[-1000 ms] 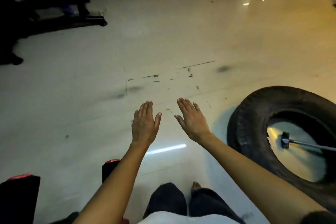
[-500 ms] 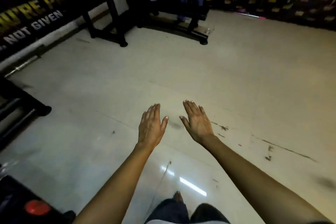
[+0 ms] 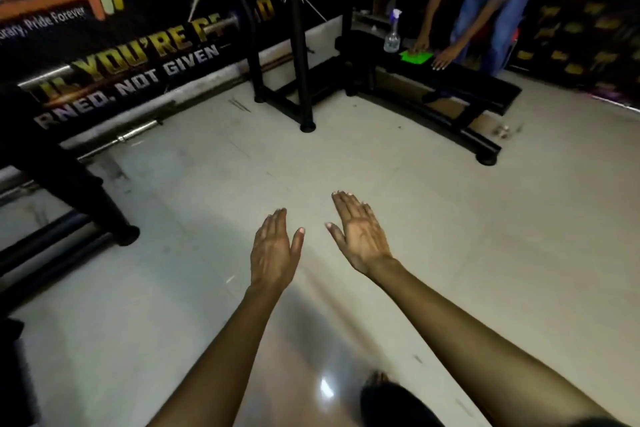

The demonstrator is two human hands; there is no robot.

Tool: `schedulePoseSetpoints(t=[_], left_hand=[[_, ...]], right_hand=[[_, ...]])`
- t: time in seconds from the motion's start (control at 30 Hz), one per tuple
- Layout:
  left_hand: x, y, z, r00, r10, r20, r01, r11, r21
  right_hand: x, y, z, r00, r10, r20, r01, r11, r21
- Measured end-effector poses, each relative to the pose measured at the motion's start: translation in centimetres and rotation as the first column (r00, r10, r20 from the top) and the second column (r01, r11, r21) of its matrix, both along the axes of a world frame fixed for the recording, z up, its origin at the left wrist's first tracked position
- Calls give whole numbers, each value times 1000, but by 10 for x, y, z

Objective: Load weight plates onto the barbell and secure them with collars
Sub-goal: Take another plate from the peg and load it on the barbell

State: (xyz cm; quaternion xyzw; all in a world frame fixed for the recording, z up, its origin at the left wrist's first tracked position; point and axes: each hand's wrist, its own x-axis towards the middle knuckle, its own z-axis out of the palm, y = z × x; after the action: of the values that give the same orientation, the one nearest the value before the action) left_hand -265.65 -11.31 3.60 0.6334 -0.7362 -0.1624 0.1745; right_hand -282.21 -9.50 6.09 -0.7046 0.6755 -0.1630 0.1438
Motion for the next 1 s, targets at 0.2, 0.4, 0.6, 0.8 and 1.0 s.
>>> schedulePoseSetpoints(t=[0.2, 0.4, 0.6, 0.8, 1.0], left_hand=[[-25, -156, 12, 983, 182, -17, -183, 983, -23], [-16, -329, 1, 957, 285, -48, -288, 956, -55], [7, -513, 14, 937, 346, -56, -348, 936, -52], [41, -677, 17, 923, 383, -38, -384, 922, -38], [93, -837, 2, 858, 512, -35, -513, 856, -57]], right_hand=[[-28, -177, 4, 988, 154, 27, -153, 988, -13], [-19, -367, -8, 962, 273, -3, -273, 961, -32], [-3, -569, 12, 943, 320, -89, -327, 942, -75], [34, -741, 5, 916, 389, -95, -394, 918, -38], [94, -926, -8, 862, 501, -79, -506, 860, -68]])
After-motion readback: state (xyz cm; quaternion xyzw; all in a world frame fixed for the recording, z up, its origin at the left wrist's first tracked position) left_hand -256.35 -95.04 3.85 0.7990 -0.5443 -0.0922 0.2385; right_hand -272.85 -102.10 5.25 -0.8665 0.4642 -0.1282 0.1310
